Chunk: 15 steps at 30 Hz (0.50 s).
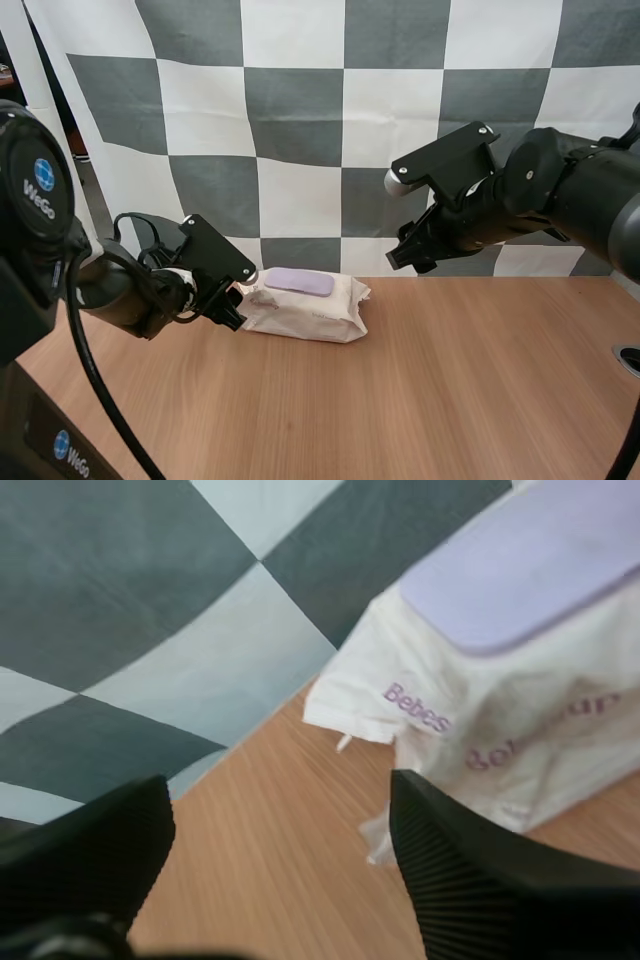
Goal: Open the wet wipes lid
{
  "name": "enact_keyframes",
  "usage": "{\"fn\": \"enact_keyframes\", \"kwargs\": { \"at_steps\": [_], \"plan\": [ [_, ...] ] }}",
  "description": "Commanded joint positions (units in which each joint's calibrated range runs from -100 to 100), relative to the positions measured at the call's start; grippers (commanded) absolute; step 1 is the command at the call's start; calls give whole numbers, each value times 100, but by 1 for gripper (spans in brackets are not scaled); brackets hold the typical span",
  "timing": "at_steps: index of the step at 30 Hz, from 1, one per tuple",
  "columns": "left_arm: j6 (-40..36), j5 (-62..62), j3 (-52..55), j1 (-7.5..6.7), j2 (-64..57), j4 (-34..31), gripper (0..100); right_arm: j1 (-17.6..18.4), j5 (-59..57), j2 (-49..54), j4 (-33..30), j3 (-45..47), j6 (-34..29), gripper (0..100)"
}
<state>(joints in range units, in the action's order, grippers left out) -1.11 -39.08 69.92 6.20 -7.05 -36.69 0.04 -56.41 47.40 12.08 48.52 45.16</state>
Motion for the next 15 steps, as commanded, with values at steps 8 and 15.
{"fn": "enact_keyframes", "kwargs": {
  "at_steps": [8,15],
  "plan": [
    [-4283,-610,-6,24,11,-4891,100,0,36,-3,86,-5,-4,100],
    [-3995,-610,-196,17,398,-4931,100,0,36,-3,205,-5,-4,100]
  ]
}}
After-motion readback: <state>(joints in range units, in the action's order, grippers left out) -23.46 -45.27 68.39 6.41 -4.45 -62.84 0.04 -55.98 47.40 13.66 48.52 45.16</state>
